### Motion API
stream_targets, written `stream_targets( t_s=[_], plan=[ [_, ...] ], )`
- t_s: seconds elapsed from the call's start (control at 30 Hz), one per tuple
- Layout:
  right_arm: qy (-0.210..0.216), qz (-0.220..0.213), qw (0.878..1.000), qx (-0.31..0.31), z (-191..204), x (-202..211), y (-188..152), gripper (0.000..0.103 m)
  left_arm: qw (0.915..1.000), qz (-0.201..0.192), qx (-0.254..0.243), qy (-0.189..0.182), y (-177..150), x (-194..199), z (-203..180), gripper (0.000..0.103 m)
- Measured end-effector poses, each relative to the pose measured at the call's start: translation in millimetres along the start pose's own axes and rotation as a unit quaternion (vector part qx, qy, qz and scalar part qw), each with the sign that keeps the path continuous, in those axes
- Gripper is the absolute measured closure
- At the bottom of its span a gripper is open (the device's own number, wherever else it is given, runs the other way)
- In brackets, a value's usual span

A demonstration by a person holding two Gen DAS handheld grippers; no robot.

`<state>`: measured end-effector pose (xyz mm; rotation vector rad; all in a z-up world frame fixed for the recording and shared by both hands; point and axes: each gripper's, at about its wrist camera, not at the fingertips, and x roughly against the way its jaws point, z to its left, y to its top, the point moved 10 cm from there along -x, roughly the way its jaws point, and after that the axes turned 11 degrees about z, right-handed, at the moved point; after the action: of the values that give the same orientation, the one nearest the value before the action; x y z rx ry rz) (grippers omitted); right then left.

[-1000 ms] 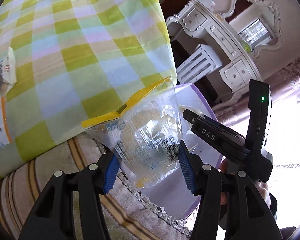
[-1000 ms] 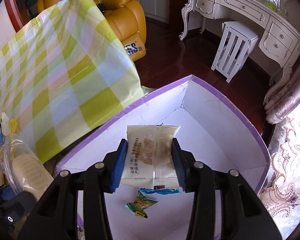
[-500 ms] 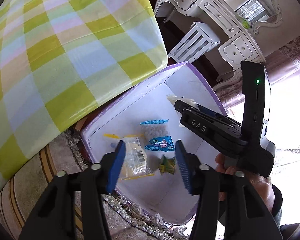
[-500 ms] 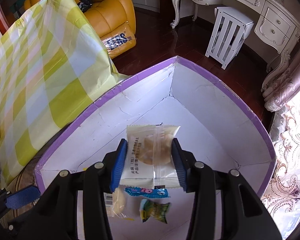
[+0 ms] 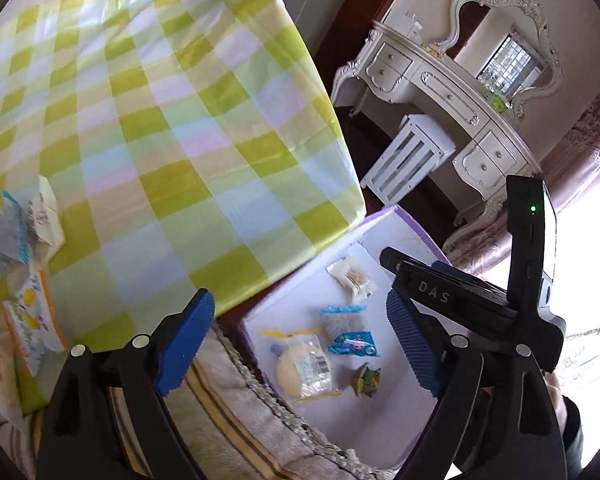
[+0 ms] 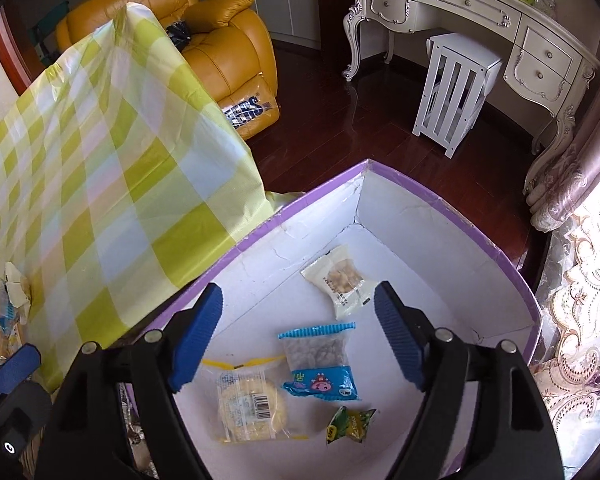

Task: Organize snacks
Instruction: 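Return both tools over the remaining snacks on the table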

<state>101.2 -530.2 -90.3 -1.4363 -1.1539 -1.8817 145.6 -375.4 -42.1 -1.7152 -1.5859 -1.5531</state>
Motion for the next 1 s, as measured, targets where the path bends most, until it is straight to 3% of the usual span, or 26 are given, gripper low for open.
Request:
stream_targets(
  t_s=[0.23,0.37,0.53,0.7,1.0],
  plan=[
    [0.031,-0.013,0.999,0.040,51.4,23.1,-4.4,0.024,0.9918,-0.089,-0.020,0.089,8.6,56.6,42.7,0.016],
    [0.047,-0.013,0.997,0.064,83.9,31.8,-11.4,0.024,0.9843,-0.114,0.000,0.135,7.6,82.3,78.0,0.016],
    [0.070,-0.012,0.993,0.096,127.0,41.0,-24.9,0.024,0.9765,-0.135,0.025,0.166,0.1,108.0,114.3,0.016],
    [0.081,-0.023,0.989,0.118,159.2,48.9,-36.8,0.024,0.9723,-0.141,0.049,0.180,-13.5,122.2,140.2,0.017],
    [0.061,-0.054,0.983,0.165,194.7,53.4,-51.4,0.024,0.9682,-0.159,0.107,0.160,-39.7,145.0,176.9,0.018]
  ],
)
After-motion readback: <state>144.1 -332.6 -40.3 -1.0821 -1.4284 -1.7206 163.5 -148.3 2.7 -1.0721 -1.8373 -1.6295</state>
